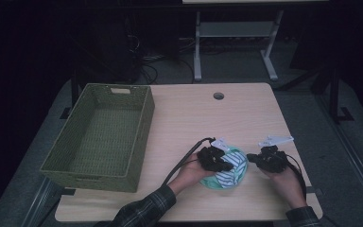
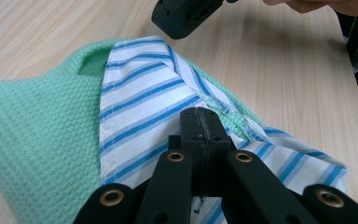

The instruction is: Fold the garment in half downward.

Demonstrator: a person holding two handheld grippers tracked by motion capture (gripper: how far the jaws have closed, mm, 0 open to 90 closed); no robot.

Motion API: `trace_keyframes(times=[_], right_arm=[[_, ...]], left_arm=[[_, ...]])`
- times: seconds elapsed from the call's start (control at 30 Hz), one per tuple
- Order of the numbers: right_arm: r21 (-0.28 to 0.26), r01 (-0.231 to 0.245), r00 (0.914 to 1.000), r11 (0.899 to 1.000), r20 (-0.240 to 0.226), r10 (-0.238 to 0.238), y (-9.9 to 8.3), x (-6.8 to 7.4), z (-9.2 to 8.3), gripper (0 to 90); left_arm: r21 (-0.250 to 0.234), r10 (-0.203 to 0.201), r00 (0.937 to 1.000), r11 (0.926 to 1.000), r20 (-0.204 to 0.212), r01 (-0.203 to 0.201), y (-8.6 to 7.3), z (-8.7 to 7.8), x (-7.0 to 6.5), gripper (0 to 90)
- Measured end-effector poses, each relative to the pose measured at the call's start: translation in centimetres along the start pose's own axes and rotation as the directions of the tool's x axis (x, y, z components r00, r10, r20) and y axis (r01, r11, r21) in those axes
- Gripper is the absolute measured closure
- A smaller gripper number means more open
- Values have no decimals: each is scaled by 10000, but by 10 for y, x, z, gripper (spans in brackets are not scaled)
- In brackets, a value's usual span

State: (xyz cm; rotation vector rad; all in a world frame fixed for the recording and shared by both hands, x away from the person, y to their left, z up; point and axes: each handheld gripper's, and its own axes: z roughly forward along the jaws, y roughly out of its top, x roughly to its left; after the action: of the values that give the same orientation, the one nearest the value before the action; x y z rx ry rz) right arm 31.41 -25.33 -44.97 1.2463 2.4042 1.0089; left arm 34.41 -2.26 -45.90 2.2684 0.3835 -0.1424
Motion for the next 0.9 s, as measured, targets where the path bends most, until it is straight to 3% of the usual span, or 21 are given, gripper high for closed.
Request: trace_keyframes(times=[0.2,0.43,0.6,0.9], right_arm=[[-356,-51,10000,9994,-26,50,5,0,-5,898],[-796,-53,9989,9968,-476,15,21,6,-9,898],[-983,308,9966,9947,-729,-381,31,14,-2,898],[-1145,610,9877,9915,-1366,-766,49,28,21,899]], left_arm=[[-156,39,10000,9999,-46,-40,2,-11,-1,895],[-553,-91,9994,9984,-335,73,-2,-43,0,895],[-767,-324,9973,9967,-652,274,-12,-66,5,895],[-554,-555,9958,9971,-722,516,-31,-78,2,895]])
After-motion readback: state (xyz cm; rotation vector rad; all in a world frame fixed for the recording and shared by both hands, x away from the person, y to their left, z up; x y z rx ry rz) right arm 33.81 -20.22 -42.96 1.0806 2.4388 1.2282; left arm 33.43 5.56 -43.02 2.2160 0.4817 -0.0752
